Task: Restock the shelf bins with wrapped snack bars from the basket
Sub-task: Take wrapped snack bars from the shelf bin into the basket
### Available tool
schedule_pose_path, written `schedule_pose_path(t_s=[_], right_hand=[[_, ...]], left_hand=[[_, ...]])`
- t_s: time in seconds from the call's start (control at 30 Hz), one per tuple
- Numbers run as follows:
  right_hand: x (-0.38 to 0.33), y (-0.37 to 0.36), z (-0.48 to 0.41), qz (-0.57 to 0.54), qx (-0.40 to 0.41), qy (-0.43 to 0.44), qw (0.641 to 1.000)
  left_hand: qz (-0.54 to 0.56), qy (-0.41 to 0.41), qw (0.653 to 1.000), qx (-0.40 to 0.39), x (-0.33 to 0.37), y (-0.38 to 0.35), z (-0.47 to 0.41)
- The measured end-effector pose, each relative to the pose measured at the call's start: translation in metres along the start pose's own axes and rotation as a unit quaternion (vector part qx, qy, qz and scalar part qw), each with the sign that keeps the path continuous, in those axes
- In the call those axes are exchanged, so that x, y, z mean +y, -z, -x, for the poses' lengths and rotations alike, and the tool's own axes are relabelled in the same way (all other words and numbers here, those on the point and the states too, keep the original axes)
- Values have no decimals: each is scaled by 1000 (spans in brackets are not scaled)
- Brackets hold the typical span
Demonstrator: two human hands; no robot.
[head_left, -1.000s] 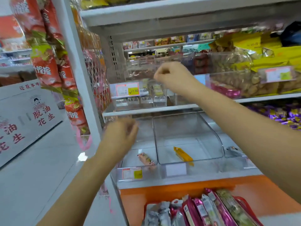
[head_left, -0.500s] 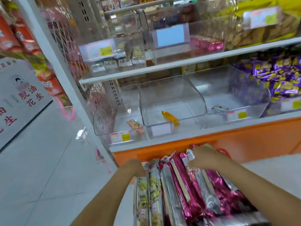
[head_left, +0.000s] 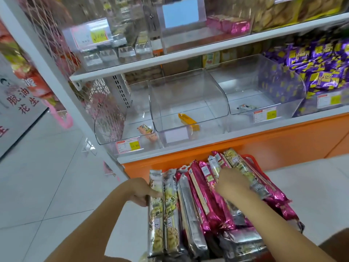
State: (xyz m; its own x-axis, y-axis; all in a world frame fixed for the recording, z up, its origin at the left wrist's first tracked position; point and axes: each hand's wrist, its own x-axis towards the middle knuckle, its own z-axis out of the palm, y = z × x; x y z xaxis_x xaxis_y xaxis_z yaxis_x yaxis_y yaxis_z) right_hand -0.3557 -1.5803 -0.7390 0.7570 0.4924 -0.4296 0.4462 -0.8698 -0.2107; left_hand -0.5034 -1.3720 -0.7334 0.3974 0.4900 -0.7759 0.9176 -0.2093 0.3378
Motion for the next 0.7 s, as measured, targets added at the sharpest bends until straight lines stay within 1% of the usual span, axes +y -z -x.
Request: schedule_pose_path(t_s=[0.07, 0.13, 0.17, 0.2, 0.23, 0.27, 0.3, 0.33, 0.43, 0.5, 0.53, 0.7], right_hand=[[8, 13, -4, -75, 2, 21, 997], [15, 25, -6, -182, -7, 55, 982], [16, 30, -5, -265, -21, 75, 961], [16, 36, -1, -366, -41, 89, 925], [13, 41, 2, -464, -71, 101, 877], [10, 43, 5, -534, -97, 114, 832], [7, 43, 6, -567, -110, 124, 807], [5, 42, 7, -576, -113, 135, 798], [-6, 42, 11, -561, -97, 161, 806], [-10, 42, 11, -557, -93, 191, 803], [-12, 44, 14, -548, -87, 200, 807], [-16, 45, 17, -469, -11, 255, 846]], left_hand=[[54, -61, 997, 0, 2, 8, 9], [170, -136, 976, -22, 6, 13, 17], [218, -171, 960, -39, 9, 13, 19], [257, -192, 946, -51, 12, 12, 21], [296, -204, 931, -58, 16, 11, 23], [329, -206, 919, -64, 22, 8, 25], [360, -209, 907, -71, 28, 4, 27], [377, -213, 899, -72, 34, 0, 31], [397, -228, 886, -65, 48, -9, 38], [420, -244, 872, -56, 52, -12, 38], [430, -249, 866, -49, 54, -11, 40], [456, -278, 845, -42, 56, -7, 43]])
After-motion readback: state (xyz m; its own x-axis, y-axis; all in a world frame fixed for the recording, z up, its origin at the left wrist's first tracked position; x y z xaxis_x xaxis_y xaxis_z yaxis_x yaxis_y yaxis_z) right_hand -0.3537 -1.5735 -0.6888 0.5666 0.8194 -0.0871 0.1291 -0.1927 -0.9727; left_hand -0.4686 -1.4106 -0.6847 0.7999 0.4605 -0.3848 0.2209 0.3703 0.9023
